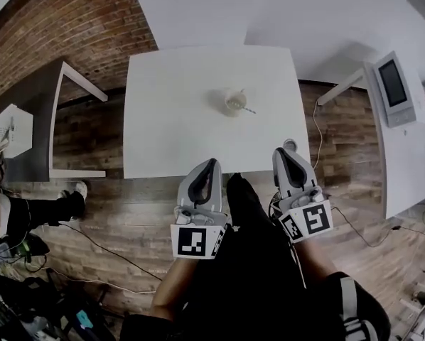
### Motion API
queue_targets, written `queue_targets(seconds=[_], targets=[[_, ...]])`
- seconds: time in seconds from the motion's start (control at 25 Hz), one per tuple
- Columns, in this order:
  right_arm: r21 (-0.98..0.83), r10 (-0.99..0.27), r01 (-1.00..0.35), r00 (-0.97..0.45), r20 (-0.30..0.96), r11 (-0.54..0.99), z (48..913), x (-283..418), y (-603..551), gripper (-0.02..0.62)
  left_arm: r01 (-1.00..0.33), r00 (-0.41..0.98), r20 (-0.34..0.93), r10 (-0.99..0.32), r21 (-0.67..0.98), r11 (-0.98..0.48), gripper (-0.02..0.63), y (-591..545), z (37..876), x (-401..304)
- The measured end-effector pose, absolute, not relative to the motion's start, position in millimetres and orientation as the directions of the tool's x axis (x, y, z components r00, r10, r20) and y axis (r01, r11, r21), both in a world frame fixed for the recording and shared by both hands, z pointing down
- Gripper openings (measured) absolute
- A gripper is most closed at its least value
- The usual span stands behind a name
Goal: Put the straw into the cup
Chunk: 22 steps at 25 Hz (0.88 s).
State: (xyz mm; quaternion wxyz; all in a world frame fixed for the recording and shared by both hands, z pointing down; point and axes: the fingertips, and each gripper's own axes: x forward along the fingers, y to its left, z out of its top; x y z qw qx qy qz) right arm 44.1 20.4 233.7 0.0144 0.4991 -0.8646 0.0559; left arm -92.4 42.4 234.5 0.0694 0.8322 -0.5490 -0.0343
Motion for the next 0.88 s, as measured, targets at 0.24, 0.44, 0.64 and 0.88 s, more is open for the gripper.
queue_targets(seconds=[0.24, 0.44, 0.64, 0.88], targets=[[-0.144, -0.870, -0.872, -0.483, 0.102, 0.467, 229, 37, 70, 0.005, -0.890, 0.435, 0.025, -0.900, 0.162, -0.426, 0.005, 89, 226, -96], [-0.168, -0.862, -0.865, -0.494, 0.113, 0.473, 228, 37, 88, 0.005, -0.886, 0.448, 0.037, -0.894, 0.151, -0.438, 0.005, 109, 225, -88], [-0.201, -0.855, -0.853, -0.508, 0.107, 0.482, 226, 50, 94, 0.006, -0.891, 0.443, 0.045, -0.896, 0.131, -0.434, 0.005, 117, 220, -73], [-0.206, -0.837, -0.834, -0.539, 0.100, 0.512, 221, 66, 100, 0.006, -0.897, 0.429, 0.049, -0.902, 0.140, -0.419, 0.005, 127, 216, -52]])
